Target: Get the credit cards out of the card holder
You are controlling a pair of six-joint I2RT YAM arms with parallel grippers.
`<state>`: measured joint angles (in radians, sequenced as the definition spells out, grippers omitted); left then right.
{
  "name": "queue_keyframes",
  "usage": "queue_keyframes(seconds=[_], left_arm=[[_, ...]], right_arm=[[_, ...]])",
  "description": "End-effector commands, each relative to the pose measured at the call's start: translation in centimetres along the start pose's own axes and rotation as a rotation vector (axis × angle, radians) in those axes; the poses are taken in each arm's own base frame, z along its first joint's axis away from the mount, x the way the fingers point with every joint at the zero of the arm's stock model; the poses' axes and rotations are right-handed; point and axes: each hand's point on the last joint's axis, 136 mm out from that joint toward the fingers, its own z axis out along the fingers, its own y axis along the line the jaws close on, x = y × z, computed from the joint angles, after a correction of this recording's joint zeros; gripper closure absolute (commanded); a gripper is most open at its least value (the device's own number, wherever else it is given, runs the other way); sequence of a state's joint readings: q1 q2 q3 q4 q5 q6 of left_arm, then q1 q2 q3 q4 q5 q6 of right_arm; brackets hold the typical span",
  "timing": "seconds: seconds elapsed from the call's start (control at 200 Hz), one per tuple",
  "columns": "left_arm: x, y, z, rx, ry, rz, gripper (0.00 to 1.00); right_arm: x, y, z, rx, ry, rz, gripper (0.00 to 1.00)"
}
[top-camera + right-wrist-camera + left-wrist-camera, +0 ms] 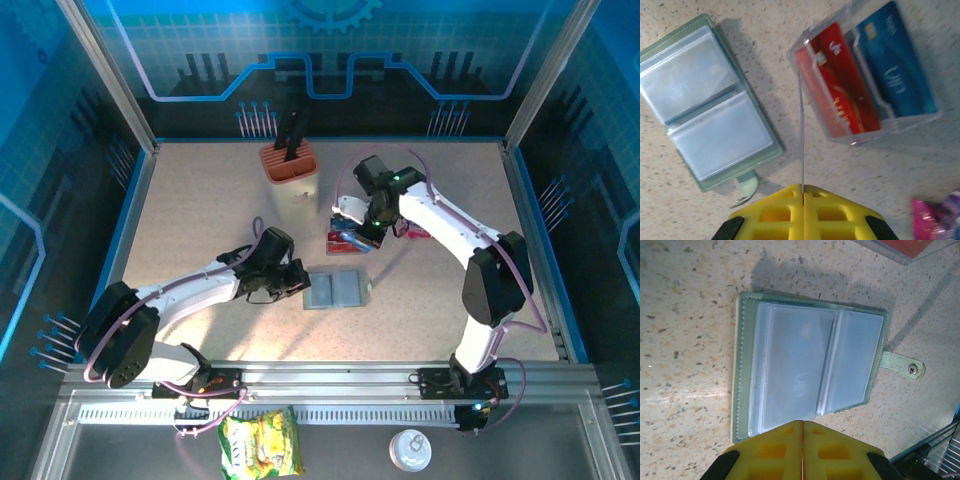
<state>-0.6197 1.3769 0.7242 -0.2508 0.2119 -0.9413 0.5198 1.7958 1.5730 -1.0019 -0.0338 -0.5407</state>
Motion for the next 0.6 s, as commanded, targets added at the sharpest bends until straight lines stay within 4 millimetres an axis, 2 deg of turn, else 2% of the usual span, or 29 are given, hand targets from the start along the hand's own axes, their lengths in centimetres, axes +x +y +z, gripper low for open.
queue_keyframes(seconds=[0.0, 0.365, 0.595], left_arm=[[0.2, 1.2, -0.5, -0.031, -0.013, -0.022, 0.93], [0.2, 1.3, -0.7, -0.032, -0.017, -0.03, 0.93], [0.0, 1.4, -0.4, -0.036, -0.011, -0.035, 0.93]], right_arm=[[-0.3, -1.3, -0.3, 0.019, 0.045, -0.117, 1.0], [-3.6, -4.4, 0.2, 0.018, 0.045, -0.229, 1.0], [-4.2, -5.8, 2.2, 0.005, 0.056, -0.244, 1.0]])
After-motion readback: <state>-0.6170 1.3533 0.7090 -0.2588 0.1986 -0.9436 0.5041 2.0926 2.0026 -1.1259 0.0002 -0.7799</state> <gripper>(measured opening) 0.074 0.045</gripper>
